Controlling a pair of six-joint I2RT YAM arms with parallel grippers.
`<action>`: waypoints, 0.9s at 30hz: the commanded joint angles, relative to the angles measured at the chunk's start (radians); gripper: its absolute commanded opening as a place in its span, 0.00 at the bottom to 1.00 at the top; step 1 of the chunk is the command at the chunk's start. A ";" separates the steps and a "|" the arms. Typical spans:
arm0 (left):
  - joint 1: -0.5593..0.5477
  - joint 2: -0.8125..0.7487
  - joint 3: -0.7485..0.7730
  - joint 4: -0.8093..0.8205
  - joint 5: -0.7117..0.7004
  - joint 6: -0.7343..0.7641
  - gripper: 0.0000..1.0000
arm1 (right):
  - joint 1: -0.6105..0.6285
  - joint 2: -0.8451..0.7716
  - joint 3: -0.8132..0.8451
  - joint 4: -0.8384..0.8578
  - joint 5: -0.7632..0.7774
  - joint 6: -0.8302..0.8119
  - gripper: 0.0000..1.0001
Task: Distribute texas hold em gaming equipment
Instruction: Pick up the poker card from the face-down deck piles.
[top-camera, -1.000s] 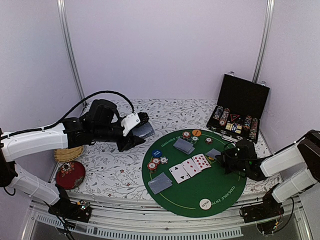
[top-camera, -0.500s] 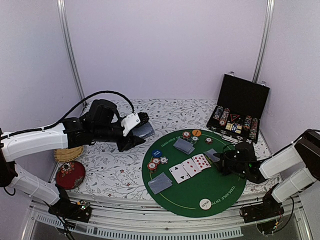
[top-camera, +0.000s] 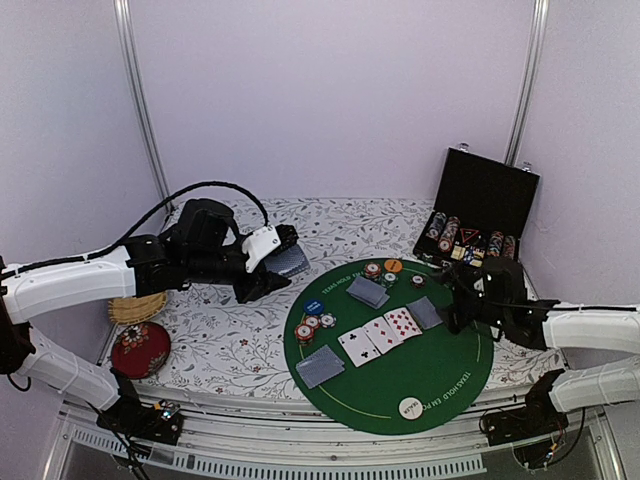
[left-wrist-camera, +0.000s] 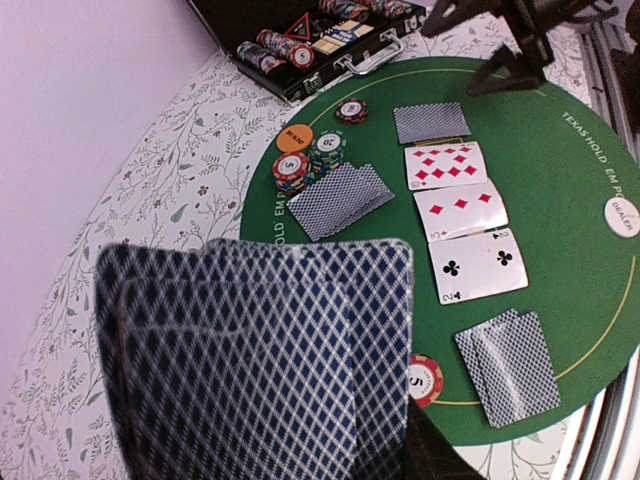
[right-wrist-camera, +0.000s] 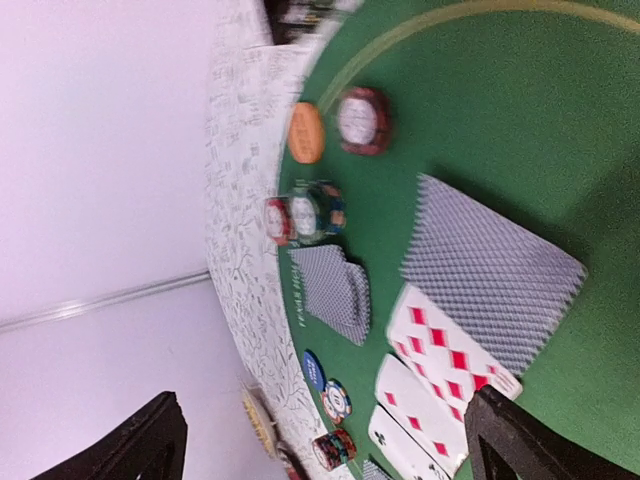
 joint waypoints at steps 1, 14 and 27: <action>-0.014 -0.018 -0.001 0.018 0.002 0.002 0.46 | 0.009 0.039 0.252 0.016 -0.063 -0.791 0.99; -0.019 -0.016 -0.004 0.016 0.007 0.009 0.45 | 0.153 0.537 0.879 -0.094 -0.757 -1.529 0.98; -0.023 -0.012 -0.004 0.018 0.009 0.009 0.45 | 0.248 0.807 1.109 -0.025 -0.741 -1.547 1.00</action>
